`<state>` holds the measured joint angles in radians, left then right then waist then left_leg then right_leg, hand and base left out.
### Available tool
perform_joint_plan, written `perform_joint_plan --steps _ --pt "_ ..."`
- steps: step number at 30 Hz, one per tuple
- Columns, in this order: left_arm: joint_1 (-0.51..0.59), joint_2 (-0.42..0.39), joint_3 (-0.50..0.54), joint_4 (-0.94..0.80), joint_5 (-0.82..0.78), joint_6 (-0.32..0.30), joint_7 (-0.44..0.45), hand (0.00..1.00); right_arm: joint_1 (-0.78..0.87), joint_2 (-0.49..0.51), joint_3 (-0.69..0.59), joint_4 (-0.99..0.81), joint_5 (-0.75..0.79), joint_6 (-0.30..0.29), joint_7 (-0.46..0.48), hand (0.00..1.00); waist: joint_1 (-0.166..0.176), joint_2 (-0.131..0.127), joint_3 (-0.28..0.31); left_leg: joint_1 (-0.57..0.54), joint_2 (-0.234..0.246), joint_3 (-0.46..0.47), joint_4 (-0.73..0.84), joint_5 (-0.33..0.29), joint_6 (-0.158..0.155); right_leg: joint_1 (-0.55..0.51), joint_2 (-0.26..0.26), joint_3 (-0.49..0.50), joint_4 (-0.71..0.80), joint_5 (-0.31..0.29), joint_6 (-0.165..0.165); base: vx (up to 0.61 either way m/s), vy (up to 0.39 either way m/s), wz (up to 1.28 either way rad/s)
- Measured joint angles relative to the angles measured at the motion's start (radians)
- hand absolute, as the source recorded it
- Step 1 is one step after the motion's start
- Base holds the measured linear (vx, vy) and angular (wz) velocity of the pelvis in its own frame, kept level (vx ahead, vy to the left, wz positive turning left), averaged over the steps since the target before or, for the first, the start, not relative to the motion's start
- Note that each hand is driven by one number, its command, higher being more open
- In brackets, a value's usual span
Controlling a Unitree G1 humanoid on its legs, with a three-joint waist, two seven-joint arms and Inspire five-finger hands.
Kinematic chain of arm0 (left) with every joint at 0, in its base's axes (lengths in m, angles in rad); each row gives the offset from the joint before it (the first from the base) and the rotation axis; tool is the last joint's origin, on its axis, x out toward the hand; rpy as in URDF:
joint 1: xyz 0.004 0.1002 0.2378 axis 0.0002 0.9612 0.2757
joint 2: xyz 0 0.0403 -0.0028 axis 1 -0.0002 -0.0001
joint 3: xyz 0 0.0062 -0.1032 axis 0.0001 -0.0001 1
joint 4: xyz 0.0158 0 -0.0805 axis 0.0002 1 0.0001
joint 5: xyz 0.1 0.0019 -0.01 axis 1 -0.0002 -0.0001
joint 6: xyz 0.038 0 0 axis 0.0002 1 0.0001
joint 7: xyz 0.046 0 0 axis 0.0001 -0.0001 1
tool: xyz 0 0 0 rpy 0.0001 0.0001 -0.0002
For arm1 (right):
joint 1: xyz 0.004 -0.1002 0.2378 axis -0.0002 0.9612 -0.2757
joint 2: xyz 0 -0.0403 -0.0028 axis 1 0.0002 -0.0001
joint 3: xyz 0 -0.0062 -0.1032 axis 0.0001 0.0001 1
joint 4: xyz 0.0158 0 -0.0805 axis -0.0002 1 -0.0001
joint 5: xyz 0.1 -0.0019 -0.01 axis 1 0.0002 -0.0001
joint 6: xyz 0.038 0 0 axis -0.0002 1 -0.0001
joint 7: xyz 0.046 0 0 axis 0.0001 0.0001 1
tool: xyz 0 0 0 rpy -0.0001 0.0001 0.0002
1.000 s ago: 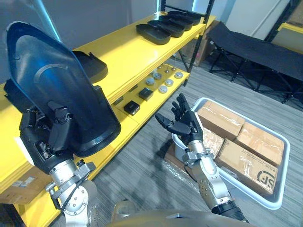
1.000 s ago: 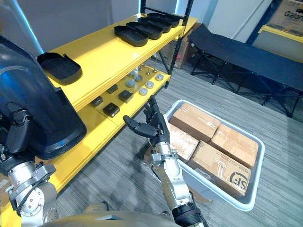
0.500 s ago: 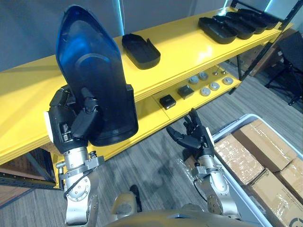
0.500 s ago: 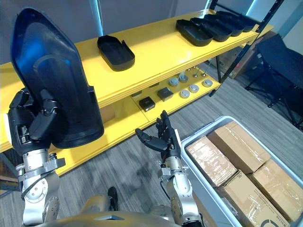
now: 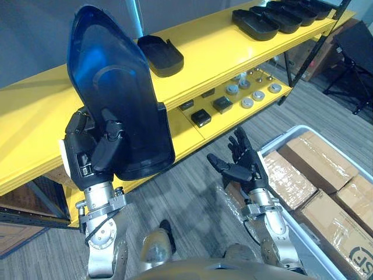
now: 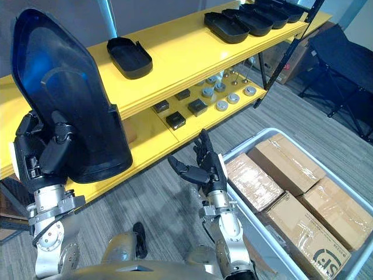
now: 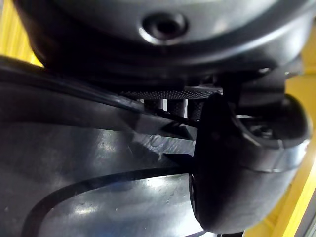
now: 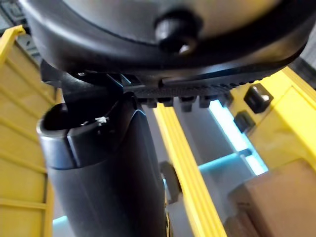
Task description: Walk over and take three plastic housings, then place them on the shelf
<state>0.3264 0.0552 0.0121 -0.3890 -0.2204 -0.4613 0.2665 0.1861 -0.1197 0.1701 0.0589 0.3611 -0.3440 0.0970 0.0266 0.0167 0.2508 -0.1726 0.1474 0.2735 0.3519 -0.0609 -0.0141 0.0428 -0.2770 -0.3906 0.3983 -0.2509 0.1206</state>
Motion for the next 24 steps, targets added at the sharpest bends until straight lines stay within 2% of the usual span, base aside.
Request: perform_joint_plan --steps 3,6,8,9,10,11,12,13,14,15,16,17,18,19,20,22,23,24 --pt "-0.001 -0.001 0.004 0.0 0.005 0.0 0.026 0.0 -0.05 0.007 0.019 -0.009 -0.001 -0.006 -0.012 1.0 -0.001 0.003 0.01 -0.033 -0.002 0.002 0.084 -0.054 -0.004 -0.03 -0.04 0.008 0.088 -0.052 0.01 -0.03 0.021 0.06" --pt "0.0 -0.004 0.008 -0.007 0.006 0.0 0.046 0.0 -0.082 0.017 0.031 -0.037 0.0 -0.024 -0.033 1.0 0.009 0.001 0.013 -0.051 0.002 0.016 0.184 -0.117 0.0 -0.024 -0.076 -0.001 0.146 -0.108 0.035 0.02 0.064 0.21" --pt "-0.002 -0.014 0.02 -0.022 0.029 0.002 0.058 0.0 -0.097 0.02 0.036 -0.05 -0.002 -0.039 -0.046 1.0 0.027 -0.008 0.018 -0.066 0.003 0.017 0.279 -0.178 0.023 0.001 -0.099 -0.01 0.165 -0.132 0.049 0.15 0.129 0.21" --pt "0.002 -0.014 0.033 -0.035 0.044 0.01 0.052 0.0 -0.088 0.02 0.036 -0.063 -0.001 -0.039 -0.053 1.0 0.036 -0.001 0.01 -0.045 -0.005 0.023 0.297 -0.228 0.031 0.054 -0.114 -0.041 0.17 -0.139 0.035 0.29 0.134 0.32" --pt "-0.002 -0.022 0.059 -0.053 0.05 0.01 0.048 0.0 -0.09 0.024 0.039 -0.075 -0.001 -0.04 -0.053 1.0 0.041 -0.01 0.007 -0.044 -0.019 0.008 0.313 -0.269 0.03 0.009 -0.155 -0.043 0.318 -0.1 -0.083 0.35 0.188 0.39" --pt "-0.001 -0.025 0.069 -0.062 0.049 0.011 0.05 0.0 -0.089 0.028 0.043 -0.076 -0.001 -0.042 -0.053 1.0 0.044 -0.013 0.004 -0.039 -0.027 0.002 0.311 -0.278 0.031 -0.032 -0.18 -0.043 0.391 -0.049 -0.149 0.35 0.2 0.42" --pt "0.003 -0.022 0.094 -0.082 0.055 0.012 0.051 0.0 -0.088 0.038 0.048 -0.076 -0.001 -0.042 -0.054 1.0 0.045 -0.017 0.001 -0.019 -0.04 -0.01 0.279 -0.278 0.04 -0.093 -0.203 -0.02 0.489 0.077 -0.205 0.37 0.227 0.45" --pt "0.005 -0.015 0.117 -0.103 0.07 0.012 0.053 0.0 -0.09 0.046 0.052 -0.076 -0.001 -0.042 -0.053 1.0 0.048 -0.025 -0.007 0.005 -0.051 -0.029 0.234 -0.267 0.049 -0.135 -0.198 0.032 0.543 0.151 -0.163 0.36 0.148 0.44" --pt "0.004 -0.013 0.128 -0.113 0.07 0.012 0.055 0.0 -0.093 0.053 0.056 -0.076 -0.002 -0.043 -0.053 1.0 0.047 -0.022 -0.007 0.016 -0.053 -0.042 0.216 -0.261 0.047 -0.148 -0.185 0.041 0.562 0.129 -0.138 0.43 0.085 0.49" --pt "-0.002 -0.012 0.138 -0.117 0.069 0.012 0.059 0.0 -0.105 0.055 0.057 -0.076 -0.005 -0.042 -0.051 1.0 0.049 -0.021 -0.008 0.058 -0.054 -0.069 0.171 -0.254 0.043 -0.155 -0.15 0.034 0.559 0.071 -0.105 0.43 0.042 0.56" --pt "-0.002 -0.01 0.146 -0.116 0.068 0.012 0.06 0.0 -0.121 0.049 0.053 -0.076 -0.022 -0.047 -0.05 1.0 0.047 -0.013 -0.008 0.109 -0.061 -0.098 0.11 -0.241 0.039 -0.156 -0.108 0.013 0.508 0.03 -0.094 0.42 0.031 0.59" --pt "-0.006 -0.007 0.145 -0.116 0.065 0.012 0.062 0.0 -0.131 0.043 0.048 -0.076 -0.035 -0.057 -0.051 1.0 0.044 -0.009 -0.009 0.136 -0.067 -0.123 0.073 -0.233 0.034 -0.162 -0.081 0.011 0.468 0.014 -0.098 0.41 -0.014 0.8" --pt "-0.027 0.004 0.141 -0.11 0.061 0.012 0.065 0.0 -0.149 0.028 0.028 -0.084 -0.044 -0.087 -0.057 1.0 0.027 -0.002 -0.014 0.174 -0.068 -0.165 0.016 -0.216 0.026 -0.19 -0.006 0.051 0.37 -0.002 -0.103 0.32 -0.047 0.89" --pt "-0.051 0.011 0.137 -0.101 0.061 0.012 0.066 0.0 -0.156 0.017 0.013 -0.101 -0.045 -0.105 -0.067 1.0 0.017 -0.001 -0.017 0.186 -0.068 -0.192 -0.009 -0.207 0.021 -0.211 0.032 0.091 0.318 -0.002 -0.102 0.44 -0.147 1.89" --pt "-0.149 0.037 0.11 -0.031 0.06 0.01 0.074 0.0 -0.172 -0.008 -0.074 -0.161 -0.08 -0.172 -0.105 1.0 -0.011 0.003 -0.022 0.2 -0.076 -0.286 -0.033 -0.198 0.004 -0.271 0.111 0.234 0.198 0.017 -0.071 0.35 -0.169 1.81" --pt "-0.183 0.05 0.099 0.012 0.06 0.011 0.075 0.0 -0.188 -0.014 -0.135 -0.208 -0.082 -0.204 -0.122 1.0 -0.03 -0.005 -0.029 0.22 -0.091 -0.331 -0.043 -0.202 -0.027 -0.271 0.124 0.279 0.071 0.072 -0.038 0.32 -0.216 1.42" --pt "-0.18 0.06 0.102 0.017 0.06 0.015 0.076 0.0 -0.207 -0.013 -0.163 -0.243 -0.079 -0.225 -0.132 1.0 -0.036 -0.029 -0.045 0.23 -0.105 -0.35 -0.038 -0.216 -0.049 -0.267 0.12 0.279 -0.049 0.218 -0.06 0.37 -0.317 1.01" --pt "-0.164 0.028 0.099 0.03 0.061 0.026 0.075 0.0 -0.245 -0.051 -0.213 -0.273 -0.079 -0.268 -0.144 1.0 -0.03 0.016 -0.074 0.224 -0.058 -0.373 -0.016 -0.246 -0.089 -0.236 0.143 0.217 -0.081 0.24 -0.065 0.45 -0.362 0.92"
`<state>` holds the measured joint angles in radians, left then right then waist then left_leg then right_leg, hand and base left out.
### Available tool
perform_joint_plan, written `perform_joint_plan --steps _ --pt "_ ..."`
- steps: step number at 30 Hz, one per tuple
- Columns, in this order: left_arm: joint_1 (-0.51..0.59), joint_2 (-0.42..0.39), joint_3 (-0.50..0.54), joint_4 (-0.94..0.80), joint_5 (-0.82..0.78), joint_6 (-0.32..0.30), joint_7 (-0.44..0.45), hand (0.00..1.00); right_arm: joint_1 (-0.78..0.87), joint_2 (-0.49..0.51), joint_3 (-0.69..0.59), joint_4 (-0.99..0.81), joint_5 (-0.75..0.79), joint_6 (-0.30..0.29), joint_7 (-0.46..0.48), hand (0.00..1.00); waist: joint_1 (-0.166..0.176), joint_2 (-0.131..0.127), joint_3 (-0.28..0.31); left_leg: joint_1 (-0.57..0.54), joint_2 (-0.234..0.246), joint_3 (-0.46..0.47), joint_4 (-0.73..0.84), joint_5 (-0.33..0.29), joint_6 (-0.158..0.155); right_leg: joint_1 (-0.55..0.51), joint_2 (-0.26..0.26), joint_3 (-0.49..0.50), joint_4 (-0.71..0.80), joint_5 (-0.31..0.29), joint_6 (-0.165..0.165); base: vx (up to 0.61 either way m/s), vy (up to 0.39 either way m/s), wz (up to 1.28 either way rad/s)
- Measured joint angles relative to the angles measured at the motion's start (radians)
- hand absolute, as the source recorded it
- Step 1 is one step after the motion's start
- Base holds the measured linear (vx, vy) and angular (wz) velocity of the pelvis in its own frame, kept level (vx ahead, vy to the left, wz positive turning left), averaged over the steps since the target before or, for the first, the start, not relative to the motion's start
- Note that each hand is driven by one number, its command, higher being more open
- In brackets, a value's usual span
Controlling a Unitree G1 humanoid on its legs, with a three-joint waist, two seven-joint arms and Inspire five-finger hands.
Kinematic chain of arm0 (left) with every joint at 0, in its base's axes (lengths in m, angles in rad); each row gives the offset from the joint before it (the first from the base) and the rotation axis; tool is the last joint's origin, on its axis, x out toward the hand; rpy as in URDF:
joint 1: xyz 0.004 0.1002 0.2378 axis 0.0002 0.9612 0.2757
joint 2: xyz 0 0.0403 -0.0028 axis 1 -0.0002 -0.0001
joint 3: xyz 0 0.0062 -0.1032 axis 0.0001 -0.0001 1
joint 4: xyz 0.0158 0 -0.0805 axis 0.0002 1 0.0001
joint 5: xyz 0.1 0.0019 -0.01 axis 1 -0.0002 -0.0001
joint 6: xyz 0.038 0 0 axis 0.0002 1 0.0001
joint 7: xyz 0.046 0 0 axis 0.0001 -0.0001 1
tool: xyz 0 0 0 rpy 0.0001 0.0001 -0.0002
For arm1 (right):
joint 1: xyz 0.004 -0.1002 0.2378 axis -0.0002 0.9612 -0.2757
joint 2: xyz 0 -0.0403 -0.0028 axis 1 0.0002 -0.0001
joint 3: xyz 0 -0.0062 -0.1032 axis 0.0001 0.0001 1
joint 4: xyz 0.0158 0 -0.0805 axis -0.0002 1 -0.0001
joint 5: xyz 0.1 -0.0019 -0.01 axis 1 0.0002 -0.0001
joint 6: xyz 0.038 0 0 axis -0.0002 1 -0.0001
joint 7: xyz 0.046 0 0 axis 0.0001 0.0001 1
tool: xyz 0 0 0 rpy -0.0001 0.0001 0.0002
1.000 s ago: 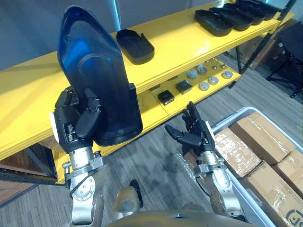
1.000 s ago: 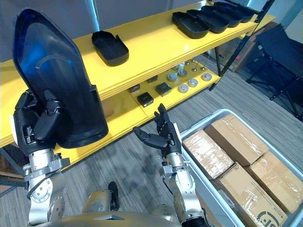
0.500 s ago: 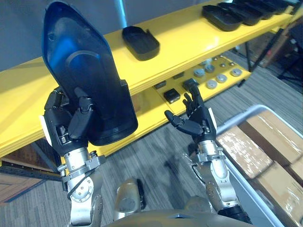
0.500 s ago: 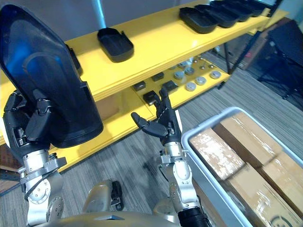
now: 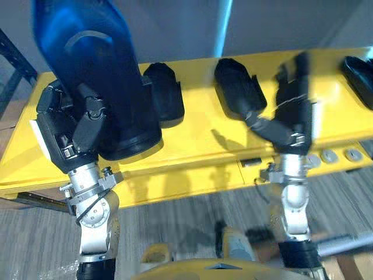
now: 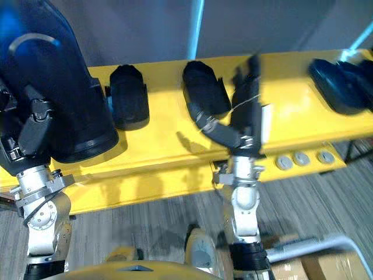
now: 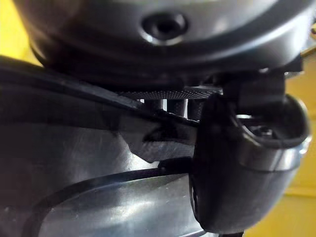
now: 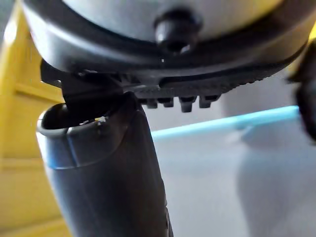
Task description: Walk over and take three plastic housings, then place them on the shelf
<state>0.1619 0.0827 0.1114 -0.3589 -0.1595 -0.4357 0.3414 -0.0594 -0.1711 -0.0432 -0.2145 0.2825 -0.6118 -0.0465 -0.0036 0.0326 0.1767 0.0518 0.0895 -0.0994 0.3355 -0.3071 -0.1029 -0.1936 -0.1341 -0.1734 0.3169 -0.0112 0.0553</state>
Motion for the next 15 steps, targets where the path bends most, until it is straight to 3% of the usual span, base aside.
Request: perform_joint_plan --steps 1,3,5,6,9,15 --pt "0.005 -0.017 -0.001 0.001 -0.008 0.011 -0.014 0.0 -0.018 -0.024 -0.024 -0.017 0.003 -0.008 -0.007 1.0 -0.003 0.024 -0.017 -0.009 0.034 0.019 0.009 0.011 -0.013 0.034 0.02 -0.034 -0.046 -0.001 -0.007 0.37 -0.288 0.72" --pt "0.001 -0.03 -0.001 0.001 -0.037 0.011 -0.054 0.0 -0.041 -0.05 -0.075 -0.053 0.022 -0.007 -0.01 1.0 -0.005 0.039 -0.027 -0.008 0.066 0.111 0.012 0.054 -0.017 0.094 0.037 -0.088 -0.106 -0.007 -0.026 0.29 -0.229 0.72" --pt "-0.002 -0.042 -0.001 -0.002 -0.06 0.011 -0.095 0.0 -0.03 -0.054 -0.094 -0.09 0.04 -0.003 -0.006 1.0 -0.007 0.032 -0.024 -0.036 0.08 0.211 0.082 0.098 -0.009 0.158 0.02 -0.125 -0.148 -0.01 -0.034 0.2 -0.152 0.72" --pt "-0.002 -0.046 -0.014 -0.011 -0.079 0.01 -0.119 0.0 -0.012 -0.049 -0.098 -0.11 0.041 -0.003 -0.002 1.0 -0.004 0.024 -0.023 -0.041 0.074 0.274 0.049 0.081 0.001 0.186 0.001 -0.149 -0.165 -0.013 -0.037 0.15 -0.071 0.61" --pt "0.008 -0.047 -0.057 -0.078 -0.086 0.004 -0.141 0.0 0.038 -0.036 -0.099 -0.115 0.065 0.019 0.044 1.0 0.007 0.048 -0.034 -0.041 0.061 0.306 -0.125 0.197 0.031 0.204 0.0 -0.182 -0.166 -0.018 -0.031 0.12 0.011 0.39" --pt "0.055 -0.046 -0.071 -0.108 -0.104 0.003 -0.188 0.0 0.129 0.061 -0.062 -0.104 0.084 0.061 0.113 1.0 -0.003 0.016 -0.03 -0.051 -0.013 0.299 -0.166 0.242 0.046 0.246 -0.075 -0.27 -0.196 -0.029 -0.001 -0.02 0.089 0.43"
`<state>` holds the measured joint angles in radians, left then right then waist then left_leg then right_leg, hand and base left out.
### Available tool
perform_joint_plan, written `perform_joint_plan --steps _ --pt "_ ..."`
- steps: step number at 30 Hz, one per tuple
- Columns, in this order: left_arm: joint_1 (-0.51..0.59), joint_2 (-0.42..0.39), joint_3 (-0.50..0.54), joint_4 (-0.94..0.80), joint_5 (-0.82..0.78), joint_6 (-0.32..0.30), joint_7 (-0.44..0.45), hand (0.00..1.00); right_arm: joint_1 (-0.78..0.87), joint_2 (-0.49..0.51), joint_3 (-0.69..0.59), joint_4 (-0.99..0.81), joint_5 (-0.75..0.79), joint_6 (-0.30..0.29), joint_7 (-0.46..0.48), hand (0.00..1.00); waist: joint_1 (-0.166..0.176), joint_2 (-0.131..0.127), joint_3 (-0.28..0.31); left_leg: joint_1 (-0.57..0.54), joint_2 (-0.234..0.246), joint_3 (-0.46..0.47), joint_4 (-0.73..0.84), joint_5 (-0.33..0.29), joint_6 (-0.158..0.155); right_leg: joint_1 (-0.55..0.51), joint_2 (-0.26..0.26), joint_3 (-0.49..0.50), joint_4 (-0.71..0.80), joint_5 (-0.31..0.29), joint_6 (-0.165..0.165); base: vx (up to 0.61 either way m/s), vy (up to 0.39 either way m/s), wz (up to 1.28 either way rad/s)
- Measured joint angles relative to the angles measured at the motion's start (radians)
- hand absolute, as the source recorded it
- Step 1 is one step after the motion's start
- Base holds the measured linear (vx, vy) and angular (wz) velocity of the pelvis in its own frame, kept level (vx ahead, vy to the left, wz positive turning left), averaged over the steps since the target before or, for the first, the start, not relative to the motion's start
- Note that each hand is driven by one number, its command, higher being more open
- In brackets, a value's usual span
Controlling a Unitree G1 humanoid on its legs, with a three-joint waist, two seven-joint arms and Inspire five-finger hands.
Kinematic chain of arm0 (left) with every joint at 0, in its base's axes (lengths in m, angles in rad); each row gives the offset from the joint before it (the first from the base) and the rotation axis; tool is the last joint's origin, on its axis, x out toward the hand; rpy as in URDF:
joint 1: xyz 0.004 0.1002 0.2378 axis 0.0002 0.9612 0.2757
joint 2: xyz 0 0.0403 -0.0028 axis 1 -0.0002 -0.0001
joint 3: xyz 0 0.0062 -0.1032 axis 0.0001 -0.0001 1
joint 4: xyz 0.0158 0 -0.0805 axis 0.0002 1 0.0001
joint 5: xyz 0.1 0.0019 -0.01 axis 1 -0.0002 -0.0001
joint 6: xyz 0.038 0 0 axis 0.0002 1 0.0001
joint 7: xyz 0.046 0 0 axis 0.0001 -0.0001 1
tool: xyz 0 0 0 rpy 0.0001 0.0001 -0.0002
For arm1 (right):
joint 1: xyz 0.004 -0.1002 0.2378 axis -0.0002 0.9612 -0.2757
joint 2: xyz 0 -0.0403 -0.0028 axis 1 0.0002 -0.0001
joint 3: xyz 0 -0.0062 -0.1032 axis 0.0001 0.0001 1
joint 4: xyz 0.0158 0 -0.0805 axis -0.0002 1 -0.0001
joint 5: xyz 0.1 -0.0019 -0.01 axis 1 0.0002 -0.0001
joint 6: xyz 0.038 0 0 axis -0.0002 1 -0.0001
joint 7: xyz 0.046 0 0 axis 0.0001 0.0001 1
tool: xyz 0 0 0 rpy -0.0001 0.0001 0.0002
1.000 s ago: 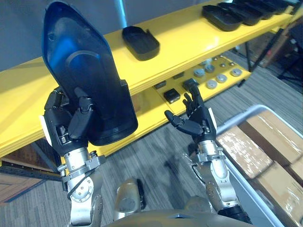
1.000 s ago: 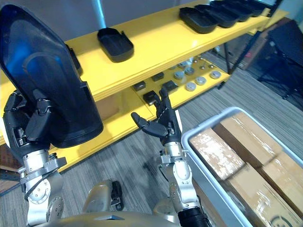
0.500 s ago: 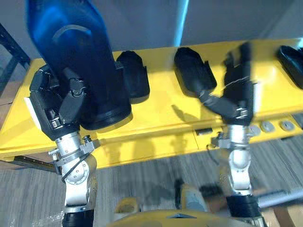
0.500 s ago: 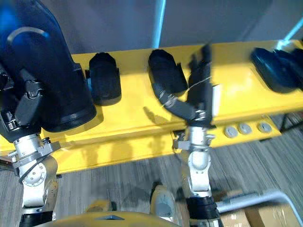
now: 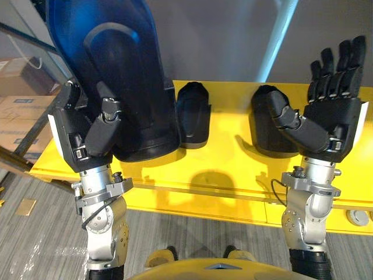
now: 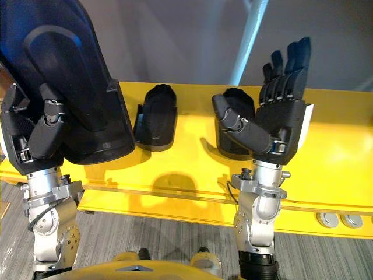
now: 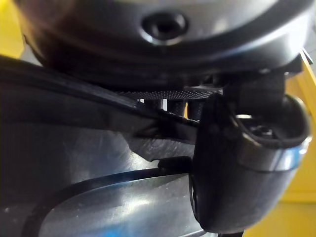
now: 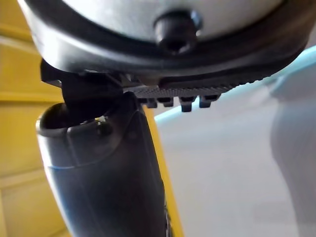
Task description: Walk over and take three plastic housings, then place them on the shelf
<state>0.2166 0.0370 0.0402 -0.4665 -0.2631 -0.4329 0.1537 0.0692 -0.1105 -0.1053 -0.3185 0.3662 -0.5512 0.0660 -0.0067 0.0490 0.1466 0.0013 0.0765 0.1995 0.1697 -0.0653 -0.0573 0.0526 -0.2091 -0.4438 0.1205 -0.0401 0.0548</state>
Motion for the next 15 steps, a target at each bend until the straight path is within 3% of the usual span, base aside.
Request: perform_joint_plan --steps 1,2,3,4,5,7,8,9,10,11,12,13,14,15 --pt "0.005 0.001 -0.003 0.006 0.001 0.0 0.002 0.0 -0.001 -0.001 -0.003 0.007 0.0 0.0 0.0 1.0 0.0 -0.006 0.006 -0.021 -0.013 -0.013 0.029 0.01 0.0 0.004 -0.018 -0.012 0.001 -0.002 0.009 -0.13 0.147 0.64" --pt "0.009 0.002 -0.005 0.007 0.004 0.0 0.01 0.0 -0.01 -0.001 0.0 0.02 0.002 0.0 0.003 1.0 0.0 -0.035 0.025 -0.066 -0.033 -0.011 0.109 0.022 -0.009 0.01 -0.067 -0.028 0.003 0.001 0.02 -0.13 0.134 0.45" --pt "0.011 0.002 -0.007 0.009 0.004 -0.001 0.012 0.0 -0.014 -0.002 0.001 0.027 0.003 0.0 0.007 1.0 0.003 -0.047 0.033 -0.089 -0.013 0.005 0.172 -0.003 0.027 0.012 -0.081 -0.034 0.01 0.004 0.025 -0.14 0.138 0.29" --pt "0.018 0.007 -0.013 0.019 0.008 -0.01 0.021 0.0 -0.024 -0.004 0.018 0.041 0.014 0.001 0.009 1.0 0.003 -0.039 0.03 -0.113 0.058 0.021 0.268 -0.03 0.044 0.009 -0.096 -0.033 0.036 0.004 0.03 -0.09 0.108 0.07" --pt "0.021 0.007 -0.014 0.026 0.014 -0.015 0.024 0.0 -0.031 -0.01 0.029 0.046 0.028 0.001 0.009 1.0 0.004 -0.039 0.031 -0.117 0.095 0.018 0.301 -0.037 0.038 0.004 -0.105 -0.026 0.051 0.001 0.037 -0.1 0.21 -0.12" --pt "0.025 0.009 -0.018 0.043 0.055 -0.021 0.017 0.0 -0.068 -0.033 0.062 0.066 0.056 -0.001 0.006 1.0 0.0 -0.02 0.022 -0.098 0.169 -0.015 0.344 -0.046 0.029 -0.044 -0.164 0.022 0.121 -0.01 0.08 -0.09 0.342 -0.28" --pt "0.026 0.01 -0.022 0.044 0.065 -0.021 0.004 0.0 -0.07 -0.042 0.066 0.068 0.06 -0.001 0.002 1.0 -0.001 -0.01 0.017 -0.088 0.178 -0.014 0.338 -0.05 0.014 -0.058 -0.177 0.038 0.134 -0.007 0.098 -0.1 0.464 -0.2" --pt "0.027 0.014 -0.036 0.043 0.074 -0.022 -0.031 0.0 -0.069 -0.05 0.069 0.072 0.079 -0.001 -0.009 1.0 -0.009 0.015 0.009 -0.052 0.185 -0.004 0.292 -0.063 -0.026 -0.069 -0.195 0.054 0.14 0.01 0.128 -0.13 0.676 -0.06" --pt "0.025 0.028 -0.044 0.044 0.073 -0.023 -0.072 0.0 -0.068 -0.036 0.068 0.09 0.084 -0.002 -0.026 1.0 -0.019 0.024 0.007 -0.006 0.17 0.037 0.241 -0.161 -0.122 -0.069 -0.208 0.069 0.135 0.047 0.162 -0.11 0.584 -0.01" --pt "0.02 0.045 -0.044 0.045 0.071 -0.023 -0.09 0.0 -0.065 -0.013 0.069 0.105 0.083 -0.003 -0.032 1.0 -0.02 0.018 0.01 -0.003 0.16 0.053 0.247 -0.195 -0.132 -0.065 -0.224 0.08 0.122 0.072 0.17 -0.17 0.663 -0.38" --pt "0.025 0.086 -0.036 0.047 0.069 -0.019 -0.11 0.0 -0.057 0.034 0.085 0.137 0.083 0.01 -0.046 1.0 0.0 -0.016 0.026 -0.007 0.145 0.099 0.291 -0.213 -0.093 -0.068 -0.239 0.085 0.073 0.155 0.13 -0.17 0.395 -0.61" --pt "0.023 0.111 -0.021 0.049 0.069 -0.002 -0.121 0.0 -0.046 0.052 0.12 0.16 0.081 0.023 -0.047 1.0 0.011 -0.02 0.032 -0.018 0.148 0.13 0.299 -0.229 -0.071 -0.069 -0.223 0.063 0.046 0.191 0.108 -0.21 0.471 -0.62" --pt "0.021 0.124 -0.011 0.054 0.069 0.004 -0.126 0.0 -0.04 0.054 0.138 0.161 0.078 0.034 -0.047 1.0 0.009 -0.026 0.03 -0.021 0.148 0.133 0.293 -0.227 -0.064 -0.065 -0.201 0.057 0.054 0.187 0.103 -0.14 0.301 -0.33" --pt "0.017 0.14 0.006 0.068 0.062 0.008 -0.136 0.0 -0.04 0.054 0.164 0.157 0.06 0.047 -0.043 1.0 0.008 -0.032 0.027 -0.019 0.142 0.137 0.267 -0.215 -0.048 -0.058 -0.157 0.04 0.053 0.161 0.074 -0.08 0.248 -0.05"
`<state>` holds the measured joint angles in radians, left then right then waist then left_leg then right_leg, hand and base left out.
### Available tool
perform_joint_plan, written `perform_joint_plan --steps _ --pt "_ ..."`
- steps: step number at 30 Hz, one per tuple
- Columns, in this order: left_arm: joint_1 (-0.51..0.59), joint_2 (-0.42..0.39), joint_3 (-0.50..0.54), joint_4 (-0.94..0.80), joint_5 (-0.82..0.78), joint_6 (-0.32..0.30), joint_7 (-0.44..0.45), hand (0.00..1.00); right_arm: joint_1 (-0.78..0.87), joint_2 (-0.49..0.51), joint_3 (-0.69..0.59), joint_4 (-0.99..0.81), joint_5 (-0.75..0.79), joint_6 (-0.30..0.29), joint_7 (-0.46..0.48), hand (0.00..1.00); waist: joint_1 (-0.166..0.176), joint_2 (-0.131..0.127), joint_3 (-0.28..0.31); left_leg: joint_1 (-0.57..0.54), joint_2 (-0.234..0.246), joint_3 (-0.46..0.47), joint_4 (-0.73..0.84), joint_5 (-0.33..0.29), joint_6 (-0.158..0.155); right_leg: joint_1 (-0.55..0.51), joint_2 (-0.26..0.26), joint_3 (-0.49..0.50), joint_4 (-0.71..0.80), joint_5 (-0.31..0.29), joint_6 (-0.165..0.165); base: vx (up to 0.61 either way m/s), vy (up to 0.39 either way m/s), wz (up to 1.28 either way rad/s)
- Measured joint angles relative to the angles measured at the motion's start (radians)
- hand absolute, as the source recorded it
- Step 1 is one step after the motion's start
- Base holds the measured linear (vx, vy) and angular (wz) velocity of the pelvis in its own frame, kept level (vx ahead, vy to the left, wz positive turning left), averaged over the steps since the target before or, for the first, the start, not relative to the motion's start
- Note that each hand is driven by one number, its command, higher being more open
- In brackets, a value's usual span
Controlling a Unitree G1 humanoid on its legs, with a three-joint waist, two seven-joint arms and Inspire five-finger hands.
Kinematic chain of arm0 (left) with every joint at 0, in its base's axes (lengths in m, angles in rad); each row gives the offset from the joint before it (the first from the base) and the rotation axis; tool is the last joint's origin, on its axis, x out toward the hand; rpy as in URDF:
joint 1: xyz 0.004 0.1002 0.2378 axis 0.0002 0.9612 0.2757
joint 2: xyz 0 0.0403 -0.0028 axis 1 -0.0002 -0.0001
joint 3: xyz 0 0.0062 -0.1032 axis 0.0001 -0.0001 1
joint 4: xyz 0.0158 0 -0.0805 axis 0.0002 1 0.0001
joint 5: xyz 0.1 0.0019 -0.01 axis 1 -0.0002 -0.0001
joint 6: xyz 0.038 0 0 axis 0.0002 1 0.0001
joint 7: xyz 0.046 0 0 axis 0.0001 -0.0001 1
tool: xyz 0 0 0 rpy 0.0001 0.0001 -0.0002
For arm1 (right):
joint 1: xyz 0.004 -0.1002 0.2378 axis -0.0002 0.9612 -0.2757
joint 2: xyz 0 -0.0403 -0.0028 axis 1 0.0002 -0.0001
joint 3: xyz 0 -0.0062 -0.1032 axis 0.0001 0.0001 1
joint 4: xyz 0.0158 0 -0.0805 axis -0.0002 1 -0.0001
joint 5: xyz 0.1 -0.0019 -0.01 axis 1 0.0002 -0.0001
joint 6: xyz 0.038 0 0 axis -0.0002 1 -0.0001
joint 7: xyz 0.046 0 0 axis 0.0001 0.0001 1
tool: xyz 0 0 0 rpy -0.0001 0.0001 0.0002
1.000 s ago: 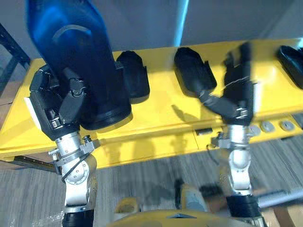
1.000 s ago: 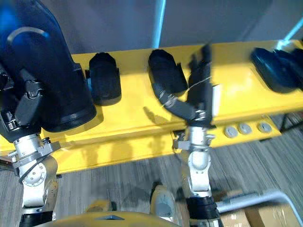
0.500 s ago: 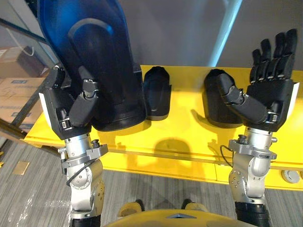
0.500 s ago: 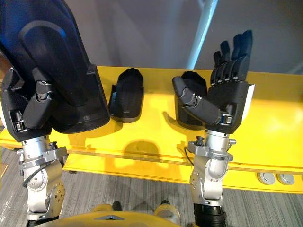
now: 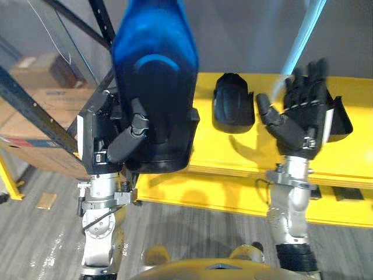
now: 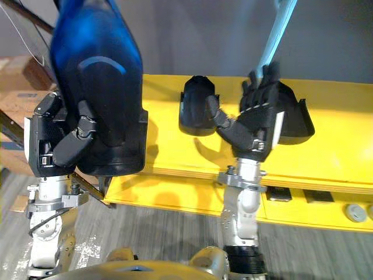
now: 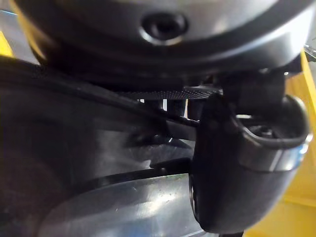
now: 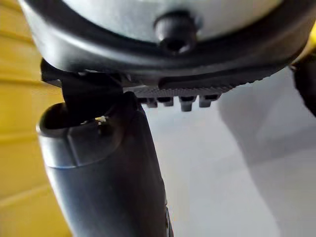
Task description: Walk over and take three plastic housings, then place them on the shelf
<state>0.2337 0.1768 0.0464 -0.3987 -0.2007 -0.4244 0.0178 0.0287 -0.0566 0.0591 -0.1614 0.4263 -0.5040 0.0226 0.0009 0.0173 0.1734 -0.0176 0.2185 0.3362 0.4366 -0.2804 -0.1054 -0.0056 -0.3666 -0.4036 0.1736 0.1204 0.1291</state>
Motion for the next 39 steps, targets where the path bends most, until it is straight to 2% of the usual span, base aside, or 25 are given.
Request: perform_joint_plan --steps 1,2,3,4,5,6,8,11,15,17,19,22,26,31,36,39 --pt "-0.01 0.002 0.007 0.003 -0.024 0.016 -0.005 0.0 0.003 0.001 0.002 -0.022 -0.031 0.001 0.0 1.0 -0.006 -0.002 -0.001 -0.001 -0.018 -0.009 -0.034 0.022 0.017 0.013 0.045 0.003 -0.002 -0.045 0.003 -0.04 0.195 0.03" --pt "-0.016 0.002 0.004 0.003 -0.037 0.022 -0.005 0.0 0.007 0.001 0.002 -0.04 -0.041 0.002 -0.002 1.0 -0.01 -0.005 -0.003 -0.002 -0.032 -0.011 -0.058 0.037 0.026 0.019 0.066 0.007 -0.003 -0.073 0.001 -0.01 0.107 0.32" --pt "-0.032 -0.007 -0.006 0.003 -0.053 0.035 -0.004 0.0 0.018 0.001 -0.005 -0.077 -0.06 0.002 -0.009 1.0 -0.016 -0.008 -0.005 -0.004 -0.062 -0.019 -0.105 0.067 0.044 0.032 0.098 0.016 -0.021 -0.122 -0.017 -0.01 0.074 0.42" --pt "-0.038 -0.018 -0.019 0.002 -0.063 0.036 -0.002 0.0 0.025 -0.002 -0.012 -0.1 -0.069 0.002 -0.012 1.0 -0.026 -0.013 -0.008 -0.006 -0.084 -0.026 -0.135 0.087 0.055 0.042 0.107 0.031 -0.054 -0.134 -0.033 -0.03 0.085 0.69" --pt "-0.038 -0.022 -0.041 -0.001 -0.058 0.039 0.018 0.0 0.05 -0.001 -0.017 -0.118 -0.068 0.001 -0.011 1.0 -0.046 -0.007 -0.009 -0.008 -0.12 -0.04 -0.174 0.116 0.071 0.05 0.107 0.056 -0.088 -0.127 -0.037 -0.03 0.056 0.58" --pt "-0.036 -0.023 -0.05 -0.002 -0.057 0.042 0.025 0.0 0.06 -0.001 -0.021 -0.117 -0.067 0.002 -0.01 1.0 -0.047 -0.004 -0.01 -0.007 -0.127 -0.044 -0.188 0.124 0.074 0.053 0.105 0.058 -0.098 -0.121 -0.035 -0.04 0.059 0.46" --pt "-0.028 -0.024 -0.065 -0.016 -0.045 0.061 0.047 0.0 0.092 -0.002 -0.031 -0.117 -0.065 0.021 -0.005 1.0 -0.042 0.002 -0.01 -0.007 -0.137 -0.044 -0.211 0.14 0.074 0.055 0.105 0.067 -0.129 -0.102 -0.012 -0.01 0.013 0.05" --pt "-0.027 -0.041 -0.068 -0.014 -0.043 0.09 0.091 0.0 0.118 -0.013 -0.052 -0.117 -0.064 0.037 0.003 1.0 -0.046 0.015 -0.01 -0.008 -0.136 -0.046 -0.234 0.161 0.069 0.048 0.112 0.068 -0.134 -0.095 -0.002 -0.01 -0.026 0.0" --pt "-0.03 -0.068 -0.059 0.02 -0.022 0.1 0.166 0.0 0.119 -0.03 -0.102 -0.117 -0.061 0.038 0.038 1.0 -0.064 0.044 -0.013 -0.006 -0.128 -0.049 -0.304 0.215 0.053 0.008 0.134 0.082 -0.115 -0.101 -0.011 -0.03 -0.064 -0.03" --pt "-0.04 -0.068 -0.049 0.032 0.01 0.1 0.191 0.0 0.118 -0.036 -0.113 -0.117 -0.042 0.044 0.045 1.0 -0.067 0.049 -0.01 -0.006 -0.124 -0.045 -0.327 0.232 0.048 -0.018 0.139 0.089 -0.09 -0.105 -0.015 -0.04 -0.067 -0.09" --pt "-0.099 -0.052 -0.009 0.084 0.095 0.1 0.245 0.0 0.117 -0.058 -0.109 -0.117 0.008 0.063 0.072 1.0 -0.068 0.057 -0.001 -0.007 -0.123 -0.037 -0.362 0.257 0.044 -0.069 0.138 0.109 -0.036 -0.125 -0.027 -0.05 -0.041 -0.14" --pt "-0.225 -0.009 0.064 0.186 0.108 0.103 0.324 0.0 0.118 -0.065 -0.071 -0.118 0.022 0.087 0.119 1.0 -0.085 0.063 0.029 -0.005 -0.124 -0.029 -0.385 0.278 0.042 -0.107 0.135 0.132 0.014 -0.146 -0.037 -0.09 -0.037 -0.11" --pt "-0.375 0.067 0.118 0.313 0.089 0.107 0.364 0.0 0.136 -0.097 -0.012 -0.133 0.013 0.13 0.162 1.0 -0.091 0.072 0.052 -0.007 -0.128 -0.011 -0.404 0.296 0.041 -0.155 0.129 0.157 0.069 -0.164 -0.042 -0.07 -0.02 -0.1" --pt "-0.575 0.221 0.127 0.565 0.029 0.125 0.359 0.0 0.14 -0.144 0.087 -0.132 0.009 0.172 0.2 1.0 -0.107 0.083 0.091 -0.012 -0.139 0.014 -0.406 0.302 0.041 -0.211 0.115 0.194 0.142 -0.187 -0.041 -0.05 -0.012 -0.12" --pt "-0.653 0.273 0.128 0.73 -0.118 0.19 0.296 0.0 0.153 -0.149 0.142 -0.133 -0.019 0.183 0.206 1.0 -0.145 0.085 0.11 -0.016 -0.139 0.028 -0.408 0.304 0.041 -0.241 0.114 0.214 0.177 -0.197 -0.041 0.02 -0.02 -0.08" --pt "-0.697 0.273 0.124 0.823 -0.18 0.235 0.257 0.0 0.152 -0.166 0.156 -0.143 -0.021 0.187 0.204 1.0 -0.151 0.084 0.134 -0.012 -0.138 0.038 -0.408 0.304 0.04 -0.248 0.114 0.22 0.193 -0.205 -0.042 0.01 -0.02 -0.05"
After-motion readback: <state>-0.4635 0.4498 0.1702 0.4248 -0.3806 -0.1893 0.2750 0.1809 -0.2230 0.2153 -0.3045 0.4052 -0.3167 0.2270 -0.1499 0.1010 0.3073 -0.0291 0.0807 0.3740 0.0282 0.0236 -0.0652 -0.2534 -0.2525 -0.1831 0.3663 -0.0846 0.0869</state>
